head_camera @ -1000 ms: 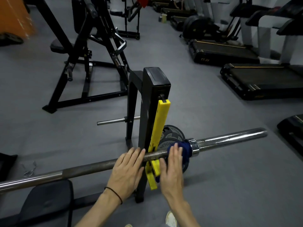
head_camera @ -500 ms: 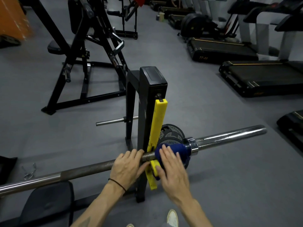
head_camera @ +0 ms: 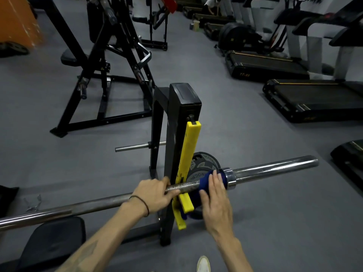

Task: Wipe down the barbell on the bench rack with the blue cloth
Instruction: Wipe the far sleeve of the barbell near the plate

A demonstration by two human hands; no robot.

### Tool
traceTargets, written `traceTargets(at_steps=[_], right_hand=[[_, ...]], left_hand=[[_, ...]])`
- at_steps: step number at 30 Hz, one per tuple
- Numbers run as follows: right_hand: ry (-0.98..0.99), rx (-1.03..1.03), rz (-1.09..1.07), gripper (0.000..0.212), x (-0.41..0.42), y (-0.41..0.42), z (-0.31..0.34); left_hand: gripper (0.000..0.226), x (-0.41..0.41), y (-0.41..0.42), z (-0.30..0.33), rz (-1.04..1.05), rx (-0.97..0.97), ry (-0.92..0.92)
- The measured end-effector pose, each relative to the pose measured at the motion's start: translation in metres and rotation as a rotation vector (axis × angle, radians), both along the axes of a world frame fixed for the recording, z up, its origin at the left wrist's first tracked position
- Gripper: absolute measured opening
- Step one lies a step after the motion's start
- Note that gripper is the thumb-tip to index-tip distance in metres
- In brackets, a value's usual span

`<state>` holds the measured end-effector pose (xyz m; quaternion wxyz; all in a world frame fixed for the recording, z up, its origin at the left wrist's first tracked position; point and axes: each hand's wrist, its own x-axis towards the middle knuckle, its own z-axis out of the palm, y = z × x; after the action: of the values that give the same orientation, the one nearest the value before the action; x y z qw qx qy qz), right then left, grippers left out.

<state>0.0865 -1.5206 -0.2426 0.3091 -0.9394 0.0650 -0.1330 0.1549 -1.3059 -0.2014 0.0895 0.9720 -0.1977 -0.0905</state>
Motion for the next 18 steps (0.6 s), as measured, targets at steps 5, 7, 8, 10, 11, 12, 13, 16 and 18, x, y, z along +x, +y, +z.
traceTargets(at_steps=[5,7,8,10,11,12,13,16,18], right_hand=[[0.034,-0.140,0.285,0.080,-0.017,0.049,-0.001],[-0.061,-0.305,0.302,0.071,-0.011,0.017,-0.001],[-0.101,-0.314,0.238,0.068,-0.007,-0.001,-0.001],[-0.096,-0.213,0.073,0.065,-0.002,-0.019,-0.001],[-0.068,-0.147,0.021,0.068,0.000,-0.011,-0.002],[-0.047,-0.090,-0.010,0.071,0.000,0.007,-0.004],[-0.029,-0.056,-0.008,0.074,-0.003,0.028,-0.003],[-0.042,-0.192,0.219,0.073,-0.017,0.046,-0.005],[-0.080,-0.355,0.289,0.067,-0.010,0.011,-0.005]], left_hand=[[0.044,-0.028,0.008,-0.034,-0.079,-0.185,-0.452],[0.044,-0.033,0.018,-0.038,-0.126,-0.197,-0.494],[0.046,-0.034,0.024,-0.036,-0.130,-0.203,-0.517],[0.047,-0.031,0.035,-0.034,-0.131,-0.196,-0.550],[0.047,-0.030,0.036,-0.034,-0.127,-0.189,-0.560],[0.046,-0.029,0.036,-0.034,-0.125,-0.187,-0.567],[0.045,-0.029,0.034,-0.036,-0.132,-0.188,-0.575],[0.044,-0.032,0.028,-0.044,-0.150,-0.202,-0.652],[0.046,-0.032,0.030,-0.046,-0.161,-0.188,-0.682]])
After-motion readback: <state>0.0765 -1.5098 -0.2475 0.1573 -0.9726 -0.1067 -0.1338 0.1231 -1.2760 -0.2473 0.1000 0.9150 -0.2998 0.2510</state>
